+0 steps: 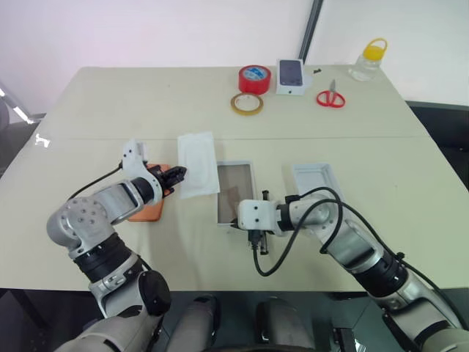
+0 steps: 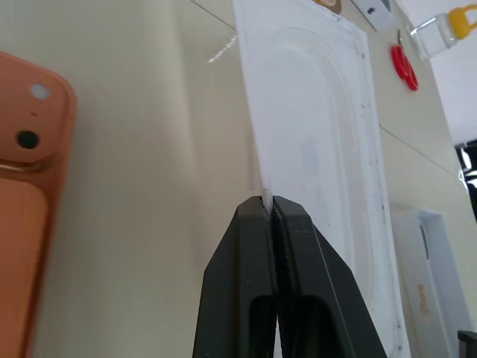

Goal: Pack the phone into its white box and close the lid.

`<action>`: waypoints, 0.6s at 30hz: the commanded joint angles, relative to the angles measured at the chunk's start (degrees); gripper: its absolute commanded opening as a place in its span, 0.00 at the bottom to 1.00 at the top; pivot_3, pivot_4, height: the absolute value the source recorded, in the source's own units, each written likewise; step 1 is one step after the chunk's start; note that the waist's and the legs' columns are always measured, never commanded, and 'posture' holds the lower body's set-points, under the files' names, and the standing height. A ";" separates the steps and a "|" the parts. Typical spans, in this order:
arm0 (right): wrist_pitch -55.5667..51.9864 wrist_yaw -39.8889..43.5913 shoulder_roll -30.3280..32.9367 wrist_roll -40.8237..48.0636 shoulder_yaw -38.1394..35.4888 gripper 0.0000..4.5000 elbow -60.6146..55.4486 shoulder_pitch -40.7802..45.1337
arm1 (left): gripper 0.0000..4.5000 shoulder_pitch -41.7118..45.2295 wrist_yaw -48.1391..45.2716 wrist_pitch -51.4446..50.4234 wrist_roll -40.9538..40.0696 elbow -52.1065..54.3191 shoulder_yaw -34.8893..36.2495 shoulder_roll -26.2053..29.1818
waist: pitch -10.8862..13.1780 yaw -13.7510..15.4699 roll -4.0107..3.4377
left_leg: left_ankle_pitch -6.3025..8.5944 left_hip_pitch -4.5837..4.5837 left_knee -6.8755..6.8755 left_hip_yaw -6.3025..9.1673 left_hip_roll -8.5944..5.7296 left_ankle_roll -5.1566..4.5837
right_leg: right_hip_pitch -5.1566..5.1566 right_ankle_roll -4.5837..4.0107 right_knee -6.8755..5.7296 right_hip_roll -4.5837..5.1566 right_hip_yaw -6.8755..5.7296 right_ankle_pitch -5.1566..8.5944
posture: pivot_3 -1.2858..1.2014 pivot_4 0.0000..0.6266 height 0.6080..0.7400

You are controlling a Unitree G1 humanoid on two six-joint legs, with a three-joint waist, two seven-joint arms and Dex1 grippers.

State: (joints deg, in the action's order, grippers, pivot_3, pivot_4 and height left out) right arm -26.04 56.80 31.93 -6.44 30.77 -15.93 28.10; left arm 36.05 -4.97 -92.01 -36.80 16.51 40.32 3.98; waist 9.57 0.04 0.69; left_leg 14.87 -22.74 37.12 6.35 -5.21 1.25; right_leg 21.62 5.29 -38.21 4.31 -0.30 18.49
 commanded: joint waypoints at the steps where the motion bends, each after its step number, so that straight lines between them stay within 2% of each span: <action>1: -1.19 0.48 -0.61 1.21 -1.11 0.21 -1.45 0.52 | 0.00 -0.35 0.06 -0.49 -2.08 2.63 -1.76 -0.42 | 0.00 0.09 0.00 | 0.00 0.00 0.00 0.00 0.00 0.00 | 0.00 0.00 0.00 0.00 0.00 0.00 | 0.52 0.24 1.00; 6: -2.01 3.54 1.65 8.32 -7.29 0.73 -8.01 -1.38 | 0.00 -2.48 2.46 -0.49 -2.97 5.31 -5.43 -3.62 | 0.00 0.36 0.01 | 0.00 -0.02 -0.01 0.00 0.00 0.00 | 0.00 0.00 0.03 0.01 0.00 0.00 | 0.52 0.24 1.00; 9: -4.77 6.80 6.95 13.50 -13.22 0.73 -12.17 -3.83 | 0.00 -5.17 5.48 -0.49 -2.34 7.96 -10.66 -5.49 | 0.02 0.66 0.03 | 0.02 -0.03 0.00 0.00 -0.02 -0.03 | -0.06 0.00 0.10 0.03 0.00 0.00 | 0.52 0.24 1.00; 11: -5.57 7.26 9.05 15.14 -14.70 0.73 -13.54 -5.12 | 0.00 -5.90 7.68 -0.49 -2.00 8.68 -12.23 -7.72 | 0.04 0.74 0.09 | 0.03 -0.04 0.00 0.01 -0.03 -0.05 | -0.07 0.01 0.12 0.04 0.00 0.00 | 0.52 0.24 1.00; 18: -6.02 5.13 10.11 15.72 -15.17 0.73 -12.98 -5.27 | 0.00 -6.92 12.30 -0.49 -2.45 9.97 -15.29 -13.62 | 0.06 0.53 0.12 | 0.04 -0.03 -0.02 0.00 0.01 -0.07 | -0.04 0.01 0.08 0.00 0.00 0.00 | 0.52 0.24 1.00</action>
State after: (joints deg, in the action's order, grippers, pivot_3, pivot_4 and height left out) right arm -32.26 62.67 41.98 8.80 16.51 -27.50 21.89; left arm 29.21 6.66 -92.01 -38.19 24.34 25.82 -9.59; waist 9.63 0.57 0.81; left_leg 14.91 -22.77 37.11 6.34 -5.21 1.19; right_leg 21.57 5.29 -38.12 4.31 -0.30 18.49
